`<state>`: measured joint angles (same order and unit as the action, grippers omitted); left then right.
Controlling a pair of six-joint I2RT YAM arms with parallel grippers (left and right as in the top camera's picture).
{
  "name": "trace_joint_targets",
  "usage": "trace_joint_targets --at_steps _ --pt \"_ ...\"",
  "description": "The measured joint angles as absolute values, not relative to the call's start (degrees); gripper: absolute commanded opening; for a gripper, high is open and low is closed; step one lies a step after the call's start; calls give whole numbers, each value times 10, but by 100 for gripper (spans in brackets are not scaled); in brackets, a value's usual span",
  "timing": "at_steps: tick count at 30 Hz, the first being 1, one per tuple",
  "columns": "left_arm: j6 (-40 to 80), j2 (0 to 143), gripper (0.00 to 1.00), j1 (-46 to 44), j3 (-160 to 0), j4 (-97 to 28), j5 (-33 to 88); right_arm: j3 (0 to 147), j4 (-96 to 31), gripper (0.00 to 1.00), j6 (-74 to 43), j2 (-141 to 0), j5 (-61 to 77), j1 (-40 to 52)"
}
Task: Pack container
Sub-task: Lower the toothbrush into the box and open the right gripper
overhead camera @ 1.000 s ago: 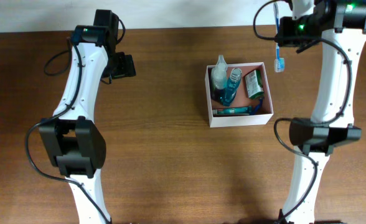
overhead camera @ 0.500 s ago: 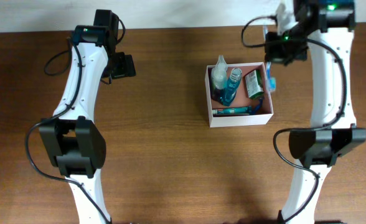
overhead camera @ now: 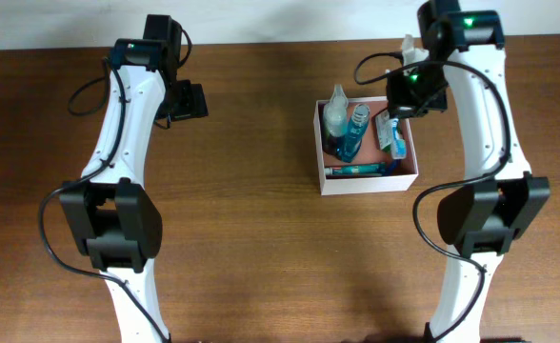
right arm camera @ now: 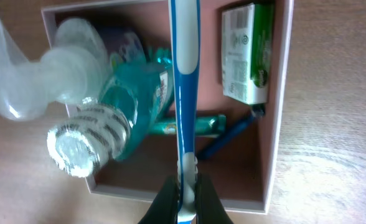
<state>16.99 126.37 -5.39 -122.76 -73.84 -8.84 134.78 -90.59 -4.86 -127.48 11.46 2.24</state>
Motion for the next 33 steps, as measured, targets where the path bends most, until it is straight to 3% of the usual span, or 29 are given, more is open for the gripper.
trace_joint_targets --at_steps 13,26,29,33 --pt "170 1264 99 -54 -1228 -738 -88 1310 -882 4 -316 -1275 115 31" --pt "170 1264 100 -54 -1228 -738 -88 1310 -880 5 -362 -1275 108 70" --pt "170 1264 99 -54 -1228 -738 -88 1310 -880 23 -364 -1275 96 70" --pt "170 1264 99 -54 -1228 -738 -88 1310 -879 24 -372 -1275 85 70"
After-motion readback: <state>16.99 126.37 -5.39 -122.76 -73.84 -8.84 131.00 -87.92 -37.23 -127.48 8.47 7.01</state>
